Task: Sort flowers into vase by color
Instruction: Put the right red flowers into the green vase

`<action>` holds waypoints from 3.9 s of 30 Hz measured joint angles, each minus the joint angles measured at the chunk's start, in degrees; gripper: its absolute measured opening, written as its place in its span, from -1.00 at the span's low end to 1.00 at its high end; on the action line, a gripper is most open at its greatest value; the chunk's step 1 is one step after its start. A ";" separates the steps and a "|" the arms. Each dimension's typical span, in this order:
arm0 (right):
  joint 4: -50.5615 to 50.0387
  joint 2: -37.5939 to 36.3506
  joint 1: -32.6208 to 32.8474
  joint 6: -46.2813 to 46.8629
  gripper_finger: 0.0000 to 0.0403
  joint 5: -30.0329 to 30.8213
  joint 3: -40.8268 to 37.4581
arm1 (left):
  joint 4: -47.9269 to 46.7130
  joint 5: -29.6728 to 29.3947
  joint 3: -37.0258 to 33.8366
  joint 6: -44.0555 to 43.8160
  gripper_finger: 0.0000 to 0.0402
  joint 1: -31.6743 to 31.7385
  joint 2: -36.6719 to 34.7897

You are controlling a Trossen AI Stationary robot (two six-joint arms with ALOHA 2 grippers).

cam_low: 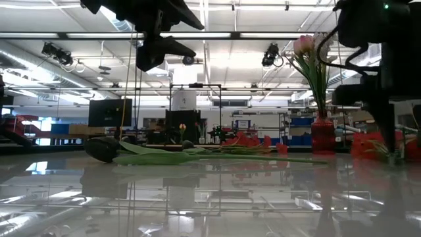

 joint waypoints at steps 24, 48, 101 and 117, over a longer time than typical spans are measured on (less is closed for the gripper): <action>6.23 -5.46 2.51 -0.28 -0.16 4.83 0.13 | -0.54 -1.22 0.00 -3.12 0.14 0.01 -0.02; -1.19 -3.53 -3.87 -0.68 -0.16 5.38 0.11 | -1.54 -1.42 0.00 -2.16 0.14 0.01 -0.47; 16.30 -23.55 10.58 -35.20 -0.94 32.08 0.09 | -11.40 -5.11 0.02 16.18 0.14 5.74 -23.61; 54.92 -35.37 16.58 -108.63 -0.94 33.26 0.11 | 38.50 -11.93 0.00 13.21 0.14 -3.64 1.05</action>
